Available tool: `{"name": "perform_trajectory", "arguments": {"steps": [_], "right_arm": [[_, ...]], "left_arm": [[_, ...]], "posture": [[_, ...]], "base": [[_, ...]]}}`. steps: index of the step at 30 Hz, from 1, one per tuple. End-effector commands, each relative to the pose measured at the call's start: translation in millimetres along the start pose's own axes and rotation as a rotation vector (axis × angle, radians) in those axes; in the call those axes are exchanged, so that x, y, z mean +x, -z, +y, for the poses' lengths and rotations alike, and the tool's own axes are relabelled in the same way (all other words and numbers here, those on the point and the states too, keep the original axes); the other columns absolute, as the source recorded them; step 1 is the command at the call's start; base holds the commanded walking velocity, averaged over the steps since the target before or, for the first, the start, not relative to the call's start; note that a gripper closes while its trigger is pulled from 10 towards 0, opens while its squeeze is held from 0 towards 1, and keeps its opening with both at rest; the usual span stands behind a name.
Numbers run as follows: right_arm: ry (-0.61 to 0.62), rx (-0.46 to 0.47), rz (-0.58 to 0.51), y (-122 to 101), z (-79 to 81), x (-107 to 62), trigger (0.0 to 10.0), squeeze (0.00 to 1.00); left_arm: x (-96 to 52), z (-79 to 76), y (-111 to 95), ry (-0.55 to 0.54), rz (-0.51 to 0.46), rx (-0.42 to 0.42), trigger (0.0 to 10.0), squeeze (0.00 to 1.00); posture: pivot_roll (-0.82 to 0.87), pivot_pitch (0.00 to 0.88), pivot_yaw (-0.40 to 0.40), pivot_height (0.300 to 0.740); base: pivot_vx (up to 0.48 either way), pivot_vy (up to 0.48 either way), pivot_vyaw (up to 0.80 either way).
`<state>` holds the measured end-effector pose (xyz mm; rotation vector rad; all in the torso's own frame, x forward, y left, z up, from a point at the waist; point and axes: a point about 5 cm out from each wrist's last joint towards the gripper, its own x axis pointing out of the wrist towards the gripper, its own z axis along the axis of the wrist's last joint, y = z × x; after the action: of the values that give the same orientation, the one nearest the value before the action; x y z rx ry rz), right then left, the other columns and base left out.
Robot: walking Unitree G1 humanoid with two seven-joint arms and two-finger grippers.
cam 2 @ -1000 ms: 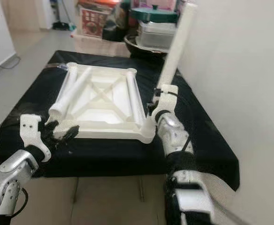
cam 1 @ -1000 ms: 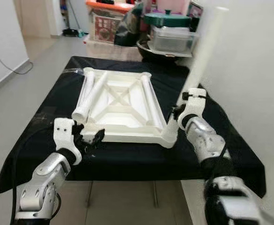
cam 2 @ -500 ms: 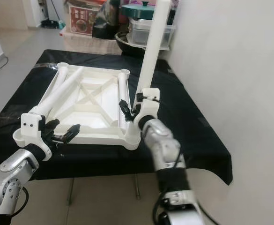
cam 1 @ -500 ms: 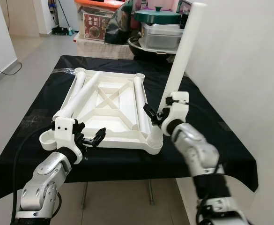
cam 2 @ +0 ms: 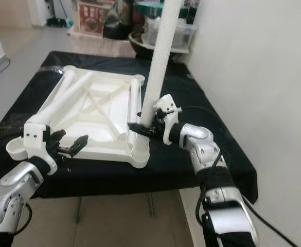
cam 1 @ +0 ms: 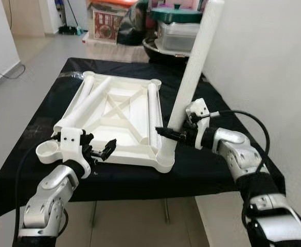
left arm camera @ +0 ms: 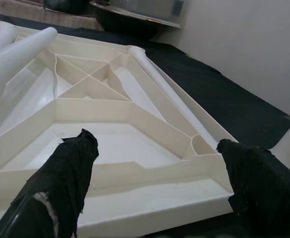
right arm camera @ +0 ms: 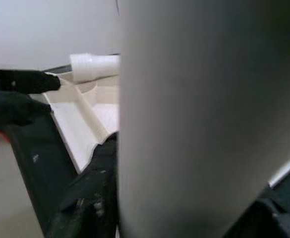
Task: Building children table
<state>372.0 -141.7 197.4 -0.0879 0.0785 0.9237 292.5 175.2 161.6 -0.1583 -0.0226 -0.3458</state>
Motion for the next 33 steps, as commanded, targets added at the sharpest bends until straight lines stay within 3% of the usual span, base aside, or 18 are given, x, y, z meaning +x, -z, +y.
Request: {"name": "perform_trajectory", "arguments": {"steps": [1,2,4,5,6,8,11,13,14,15,19,20,21,22,26,27,28,33], "right_arm": [[0.071,-0.012,0.021,1.1,-6.3,1.7,0.0,0.0],[0.206,0.022,0.016,0.7,-15.9,4.7,0.0,0.0],[0.206,0.022,0.016,0.7,-15.9,4.7,0.0,0.0],[0.368,0.071,0.009,1.9,-25.4,3.5,0.0,0.0],[0.368,0.071,0.009,1.9,-25.4,3.5,0.0,0.0],[0.854,0.238,0.057,21.1,-37.9,-15.8,0.0,0.0],[0.854,0.238,0.057,21.1,-37.9,-15.8,0.0,0.0],[0.92,0.292,0.104,32.3,-4.5,-9.7,0.0,0.0],[0.92,0.292,0.104,32.3,-4.5,-9.7,0.0,0.0],[0.849,0.273,0.083,27.0,14.7,0.6,10.0,0.0],[0.643,0.204,-0.036,5.6,42.5,27.1,10.0,0.0],[0.621,0.186,-0.063,0.7,38.1,27.2,10.0,1.0],[0.605,0.171,-0.08,-2.8,33.4,26.0,10.0,1.0],[0.563,0.163,-0.099,-7.2,29.0,24.7,10.0,0.81],[0.532,0.168,-0.113,-11.9,25.6,23.2,10.0,0.81],[0.374,0.143,-0.149,-19.0,21.7,18.1,10.0,0.0],[0.232,0.091,-0.17,-22.8,17.4,7.8,10.0,0.0],[0.065,0.009,-0.092,-12.0,5.4,-8.0,10.0,0.0]], "left_arm": [[2.1,-3.0,3.3,0.015,0.009,-0.004,10.0,0.0],[2.0,-3.0,3.6,0.013,0.01,-0.003,10.0,0.0],[2.0,-3.0,3.6,0.013,0.01,-0.003,10.0,0.0],[1.4,-2.9,4.0,0.012,0.011,-0.001,10.0,0.0],[1.4,-2.9,4.0,0.012,0.011,-0.001,10.0,0.0],[-0.5,-2.5,4.4,0.01,0.012,0.0,10.0,0.0],[-0.5,-2.5,4.4,0.01,0.012,0.0,10.0,0.0],[-1.0,-2.1,4.4,0.008,0.012,-0.002,10.0,0.0],[-1.0,-2.1,4.4,0.008,0.012,-0.002,10.0,0.0],[-0.9,-2.0,4.4,0.012,0.014,-0.002,10.0,0.0],[0.1,-0.3,3.7,0.018,0.018,0.004,10.0,0.0],[0.5,-0.4,3.5,0.019,0.018,0.006,10.0,0.0],[0.7,-0.5,3.5,0.019,0.018,0.006,10.0,0.0],[0.7,-0.5,3.4,0.019,0.017,0.006,10.0,0.0],[0.6,-0.5,3.4,0.019,0.016,0.004,10.0,0.0],[1.0,-0.9,3.6,0.018,0.014,0.001,10.0,0.0],[1.6,-1.5,3.7,0.019,0.012,-0.001,10.0,0.0],[2.9,-2.4,4.0,0.021,0.009,-0.004,10.0,0.0]], "posture": [[0.13,0.0,-0.148,0.74],[0.15,0.0,-0.156,0.74],[0.15,0.0,-0.156,0.74],[0.15,0.0,-0.157,0.74],[0.15,0.0,-0.157,0.74],[0.14,0.0,-0.16,0.74],[0.14,0.0,-0.16,0.74],[0.13,0.0,-0.139,0.74],[0.13,0.0,-0.139,0.74],[0.12,0.0,-0.13,0.74],[0.12,0.0,-0.127,0.74],[0.12,0.0,-0.13,0.74],[0.12,0.0,-0.13,0.74],[0.12,0.0,-0.133,0.74],[0.12,0.0,-0.133,0.74],[0.12,0.0,-0.135,0.74],[0.12,0.0,-0.137,0.74],[0.12,0.0,-0.142,0.74]], "base": [[0.0,0.0,0.0],[0.0,0.0,0.0],[0.0,0.0,0.0],[0.0,0.0,0.0],[0.0,0.0,0.0],[0.0,0.0,0.0],[0.0,0.0,0.0],[0.0,0.0,0.0],[0.0,0.0,0.0],[0.0,0.0,0.0],[0.0,0.0,0.0],[0.0,0.0,0.0],[0.0,0.0,0.0],[0.0,0.0,0.0],[0.0,0.0,0.0],[0.0,0.0,0.0],[0.0,0.0,0.0],[0.0,0.0,0.0]]}}
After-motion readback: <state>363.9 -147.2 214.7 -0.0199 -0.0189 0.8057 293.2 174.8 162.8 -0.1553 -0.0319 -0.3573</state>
